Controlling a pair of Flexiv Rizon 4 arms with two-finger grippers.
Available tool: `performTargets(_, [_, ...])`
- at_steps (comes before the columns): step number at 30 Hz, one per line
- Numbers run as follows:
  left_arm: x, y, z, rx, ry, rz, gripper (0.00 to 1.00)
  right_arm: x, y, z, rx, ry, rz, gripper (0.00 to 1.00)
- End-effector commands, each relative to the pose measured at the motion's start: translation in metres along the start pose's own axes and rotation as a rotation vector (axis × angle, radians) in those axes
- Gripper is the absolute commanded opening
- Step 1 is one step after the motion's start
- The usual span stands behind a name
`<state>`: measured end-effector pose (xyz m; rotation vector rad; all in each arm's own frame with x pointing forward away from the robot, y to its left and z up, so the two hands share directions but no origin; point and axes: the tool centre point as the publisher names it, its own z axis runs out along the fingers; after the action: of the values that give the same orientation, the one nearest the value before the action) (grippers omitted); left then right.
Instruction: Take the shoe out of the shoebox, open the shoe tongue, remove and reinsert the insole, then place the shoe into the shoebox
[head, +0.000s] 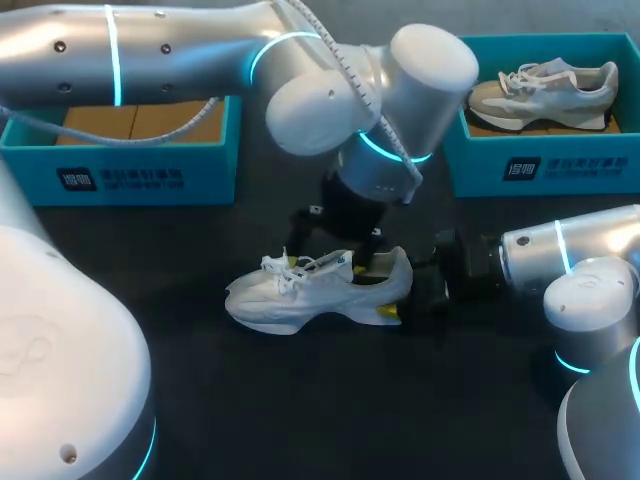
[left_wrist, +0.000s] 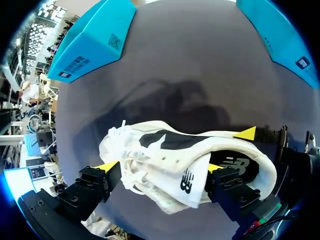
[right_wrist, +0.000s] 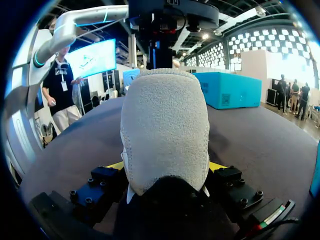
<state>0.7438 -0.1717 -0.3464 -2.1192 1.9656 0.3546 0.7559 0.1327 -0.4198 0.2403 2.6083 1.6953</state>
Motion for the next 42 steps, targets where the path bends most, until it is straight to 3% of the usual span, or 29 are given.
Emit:
performTargets(1, [-0.011,0.0,-0.002,0.0,0.027,-0.007,0.87,-0.001,-0.001,0.004,0.003,-0.001,0.001,0.0])
performTargets(2, [-0.011,0.0,-0.002,-0.001,0.028,-0.008,0.84,-0.001,-0.001,0.004,0.003,-0.001,0.001,0.0])
performTargets(4, [-0.012,0.0,-0.002,-0.004,0.036,-0.013,0.56,-0.001,-0.001,0.004,0.003,-0.001,0.001,0.0])
performTargets(5, [-0.012,0.0,-0.002,-0.008,0.045,-0.014,0.47,-0.001,-0.001,0.004,0.003,-0.001,0.001,0.0])
performTargets(8, [-0.013,0.0,-0.001,-0.014,0.057,-0.015,0.35,-0.001,-0.001,0.004,0.003,-0.001,0.001,0.0])
performTargets(10, [-0.013,0.0,-0.001,-0.019,0.066,-0.018,0.15,-0.001,-0.001,0.004,0.003,-0.001,0.001,0.0])
performTargets(12, [-0.015,-0.001,-0.002,-0.03,0.093,-0.02,0.0,-0.001,-0.001,0.004,0.003,-0.001,0.001,0.0])
performTargets(28, [-0.049,-0.002,-0.019,-0.03,0.206,-0.103,0.0,-0.001,-0.001,0.004,0.003,-0.001,0.001,0.0])
performTargets(42, [-0.083,-0.001,-0.006,-0.052,0.181,-0.212,0.0,-0.001,-0.001,0.004,0.003,-0.001,0.001,0.0])
